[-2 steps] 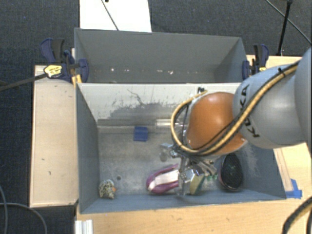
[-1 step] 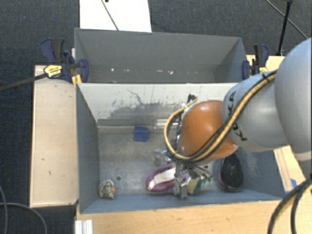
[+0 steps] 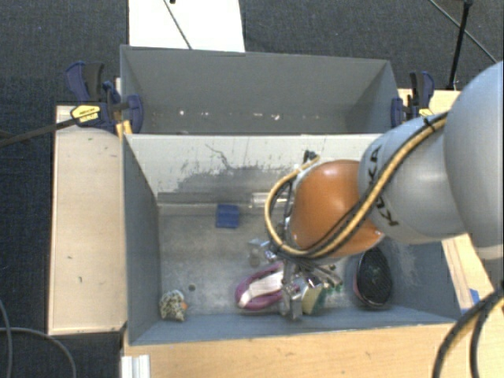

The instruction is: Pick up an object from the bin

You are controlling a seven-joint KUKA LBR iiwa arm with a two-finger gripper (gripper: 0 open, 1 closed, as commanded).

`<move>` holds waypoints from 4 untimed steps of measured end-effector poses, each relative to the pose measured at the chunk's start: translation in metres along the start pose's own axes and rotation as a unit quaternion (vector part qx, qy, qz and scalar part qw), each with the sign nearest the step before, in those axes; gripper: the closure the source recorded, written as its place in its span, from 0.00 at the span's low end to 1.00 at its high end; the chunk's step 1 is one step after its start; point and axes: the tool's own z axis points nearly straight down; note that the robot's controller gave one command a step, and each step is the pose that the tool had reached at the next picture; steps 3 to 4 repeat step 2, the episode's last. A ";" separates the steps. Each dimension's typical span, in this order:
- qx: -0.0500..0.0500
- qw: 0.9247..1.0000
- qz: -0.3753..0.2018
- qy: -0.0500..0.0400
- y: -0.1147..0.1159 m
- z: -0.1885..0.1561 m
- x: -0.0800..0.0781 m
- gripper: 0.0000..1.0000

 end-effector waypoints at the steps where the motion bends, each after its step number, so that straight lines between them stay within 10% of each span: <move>1: -0.001 1.000 0.002 0.002 0.000 0.001 0.001 1.00; 4: -0.001 1.000 0.006 0.003 0.000 -0.023 0.000 1.00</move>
Offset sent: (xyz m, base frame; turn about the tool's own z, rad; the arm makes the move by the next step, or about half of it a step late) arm 0.0000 0.0000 0.0000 0.0000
